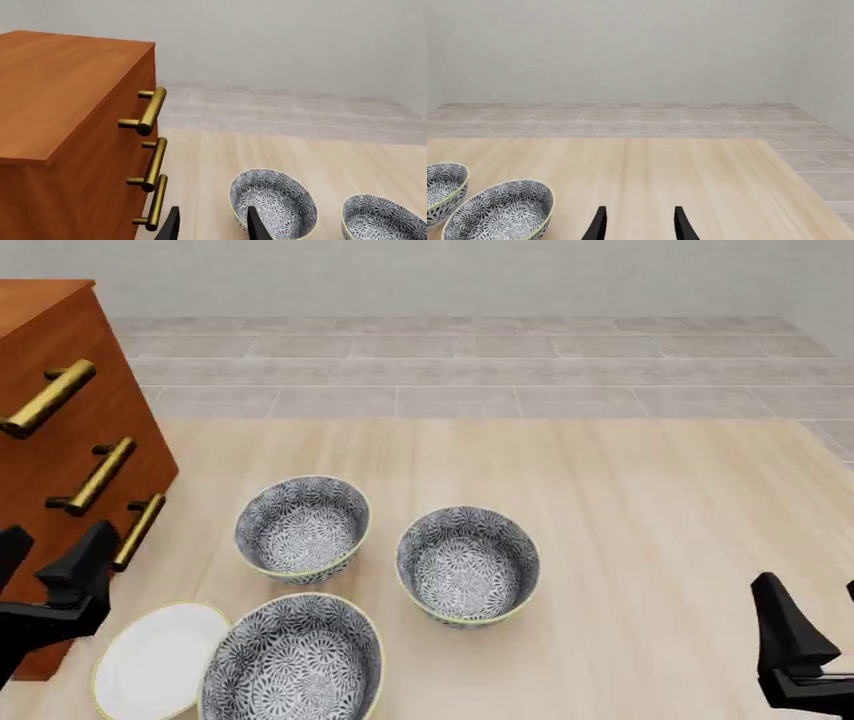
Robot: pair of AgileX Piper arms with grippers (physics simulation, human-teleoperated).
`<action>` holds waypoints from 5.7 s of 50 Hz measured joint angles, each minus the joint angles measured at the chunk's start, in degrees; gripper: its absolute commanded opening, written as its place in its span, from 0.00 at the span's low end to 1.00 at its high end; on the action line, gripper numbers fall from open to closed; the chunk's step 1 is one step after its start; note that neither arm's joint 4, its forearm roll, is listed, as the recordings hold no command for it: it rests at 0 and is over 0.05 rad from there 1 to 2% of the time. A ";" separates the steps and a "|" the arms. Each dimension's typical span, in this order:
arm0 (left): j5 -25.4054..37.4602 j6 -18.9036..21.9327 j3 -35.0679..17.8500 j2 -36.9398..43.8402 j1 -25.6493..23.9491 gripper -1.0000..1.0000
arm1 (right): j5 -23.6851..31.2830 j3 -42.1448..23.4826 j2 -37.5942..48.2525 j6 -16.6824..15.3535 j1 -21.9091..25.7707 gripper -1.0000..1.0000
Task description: Stack the bowl at the front on the bowl in the middle.
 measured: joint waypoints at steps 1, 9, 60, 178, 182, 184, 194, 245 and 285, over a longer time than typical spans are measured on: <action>-0.35 0.02 -0.35 0.97 0.00 1.00 | 0.01 0.00 -0.03 -0.05 0.01 1.00; -4.07 0.20 -1.92 8.14 -0.43 1.00 | 0.42 -0.02 -0.78 -0.81 -0.02 1.00; -3.24 -6.23 -18.14 39.28 -3.23 1.00 | -1.35 0.04 1.32 0.00 -0.73 1.00; -17.03 -17.72 -24.41 77.33 -7.92 1.00 | -1.16 0.05 1.11 0.00 -0.72 1.00; -17.35 -17.89 -24.52 77.55 -7.90 1.00 | -1.16 0.05 1.11 0.00 -0.72 1.00; -17.47 -18.01 -24.58 77.73 -7.98 0.00 | -1.15 0.05 1.11 0.01 -0.72 1.00; -17.58 -18.36 -24.70 77.95 -8.07 0.00 | -1.16 0.05 1.11 0.00 -0.71 1.00; -3.33 -22.33 -27.23 54.29 -14.99 0.00 | -1.16 0.05 1.12 0.00 -0.71 1.00; 1.17 -19.28 -34.25 55.48 -27.88 0.00 | -1.16 0.05 1.11 0.00 -0.71 1.00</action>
